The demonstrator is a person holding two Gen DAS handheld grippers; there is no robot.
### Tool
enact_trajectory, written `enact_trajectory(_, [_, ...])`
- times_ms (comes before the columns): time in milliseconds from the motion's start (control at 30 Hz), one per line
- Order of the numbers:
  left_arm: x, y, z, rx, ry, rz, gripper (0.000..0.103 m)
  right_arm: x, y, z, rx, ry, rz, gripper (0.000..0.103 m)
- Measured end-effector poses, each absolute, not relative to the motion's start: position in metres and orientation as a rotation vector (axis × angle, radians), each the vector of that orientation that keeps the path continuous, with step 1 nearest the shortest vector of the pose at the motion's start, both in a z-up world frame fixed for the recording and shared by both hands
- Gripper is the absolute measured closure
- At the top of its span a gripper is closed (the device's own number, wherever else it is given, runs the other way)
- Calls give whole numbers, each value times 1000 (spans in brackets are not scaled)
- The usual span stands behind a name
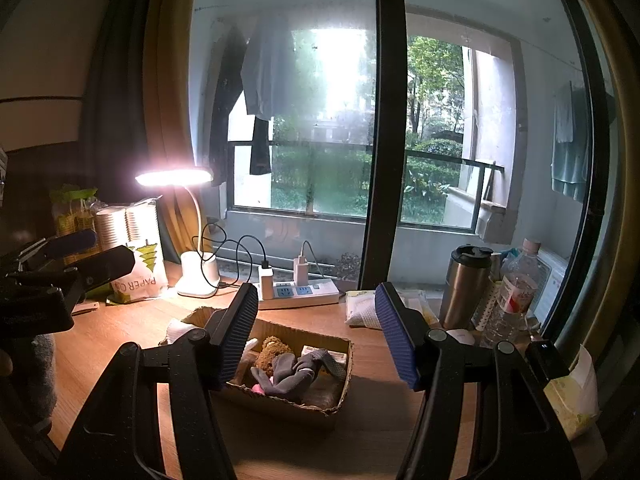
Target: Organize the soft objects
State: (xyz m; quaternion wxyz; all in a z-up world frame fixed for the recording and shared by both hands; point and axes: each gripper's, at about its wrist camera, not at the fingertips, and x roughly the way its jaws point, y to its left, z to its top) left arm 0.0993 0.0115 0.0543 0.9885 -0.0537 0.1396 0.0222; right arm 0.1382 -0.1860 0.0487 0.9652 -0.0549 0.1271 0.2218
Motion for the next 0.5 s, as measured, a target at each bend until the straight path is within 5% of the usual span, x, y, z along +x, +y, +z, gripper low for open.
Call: enact_trajectory(500, [100, 12, 54, -109, 288, 45, 4, 139, -187, 48, -110, 260, 447, 39])
